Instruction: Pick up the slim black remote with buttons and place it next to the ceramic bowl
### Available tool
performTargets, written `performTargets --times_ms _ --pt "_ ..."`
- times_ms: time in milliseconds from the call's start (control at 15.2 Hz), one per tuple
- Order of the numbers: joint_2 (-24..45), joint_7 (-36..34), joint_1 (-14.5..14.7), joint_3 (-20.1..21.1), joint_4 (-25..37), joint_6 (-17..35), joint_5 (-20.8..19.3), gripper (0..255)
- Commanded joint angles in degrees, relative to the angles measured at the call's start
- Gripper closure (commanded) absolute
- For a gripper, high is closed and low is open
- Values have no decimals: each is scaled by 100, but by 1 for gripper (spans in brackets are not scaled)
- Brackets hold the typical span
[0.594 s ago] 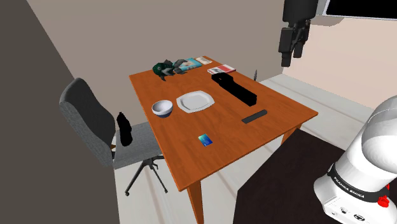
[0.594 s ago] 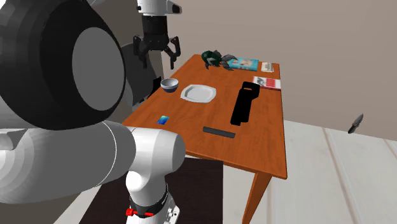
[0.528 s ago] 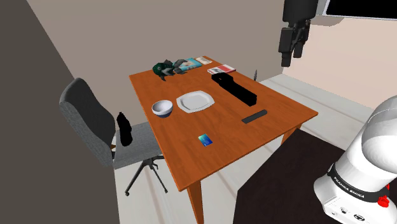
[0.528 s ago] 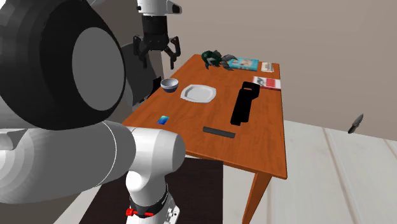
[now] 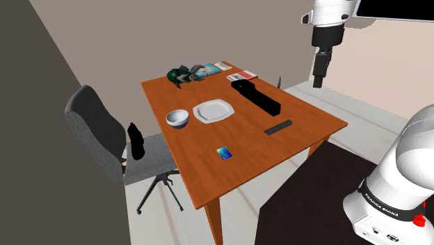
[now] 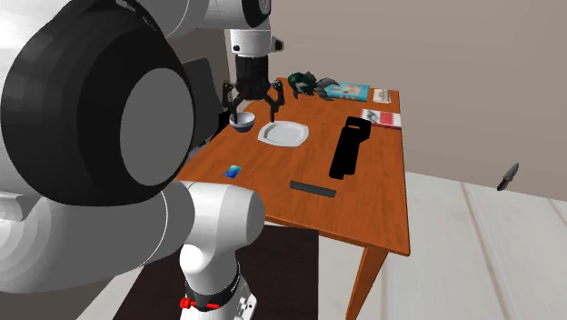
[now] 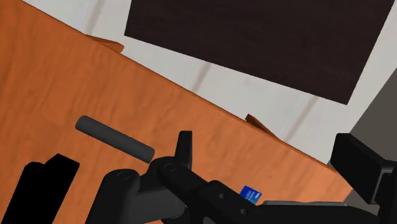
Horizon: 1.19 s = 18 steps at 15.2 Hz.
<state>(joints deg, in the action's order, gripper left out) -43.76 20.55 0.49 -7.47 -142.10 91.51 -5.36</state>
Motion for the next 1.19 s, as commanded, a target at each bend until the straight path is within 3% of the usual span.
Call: performTargets --times_ms 0,660,924,1122 --pt "125 441 25 -238 -225 386 -175 0" --pt "1459 2627 168 -1543 -659 2327 -852 0" --pt "2335 3570 355 -2063 -546 3151 -833 0" --pt "3100 4372 540 -2414 -363 3745 -596 0"
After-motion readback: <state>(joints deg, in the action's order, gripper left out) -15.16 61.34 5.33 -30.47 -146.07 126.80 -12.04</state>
